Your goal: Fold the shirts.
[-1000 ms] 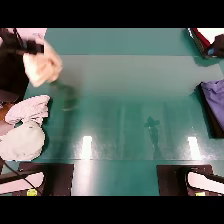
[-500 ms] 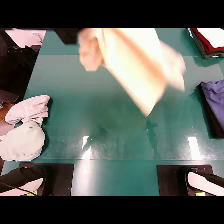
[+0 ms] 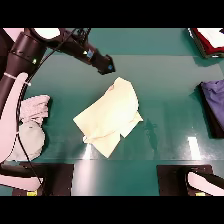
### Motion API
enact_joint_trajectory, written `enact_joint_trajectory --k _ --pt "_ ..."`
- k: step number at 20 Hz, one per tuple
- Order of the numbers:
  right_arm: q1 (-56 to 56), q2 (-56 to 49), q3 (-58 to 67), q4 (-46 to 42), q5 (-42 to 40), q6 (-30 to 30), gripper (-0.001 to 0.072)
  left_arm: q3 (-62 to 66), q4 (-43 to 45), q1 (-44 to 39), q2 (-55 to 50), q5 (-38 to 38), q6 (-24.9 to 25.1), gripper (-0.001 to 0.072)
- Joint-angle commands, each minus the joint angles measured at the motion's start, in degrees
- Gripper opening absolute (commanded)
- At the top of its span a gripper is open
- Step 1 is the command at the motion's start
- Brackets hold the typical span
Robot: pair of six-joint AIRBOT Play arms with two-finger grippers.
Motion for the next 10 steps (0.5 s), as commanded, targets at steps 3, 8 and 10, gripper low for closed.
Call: enact_joint_trajectory --k 3,8,10 --pt "0.04 0.07 -0.11 -0.02 0.13 -1.4 0.0022 -2.12 2.4 9.64 -0.5 -15.78 -7.58 0.0636" --pt "0.04 0.07 -0.11 -0.04 0.15 -1.4 0.0022 -27.98 1.81 10.71 14.14 -7.06 -8.2 0.0636" --pt "0.04 0.07 -0.11 -0.02 0.15 -1.42 0.0022 -42.38 1.84 8.59 22.36 -1.16 -10.1 0.0637"
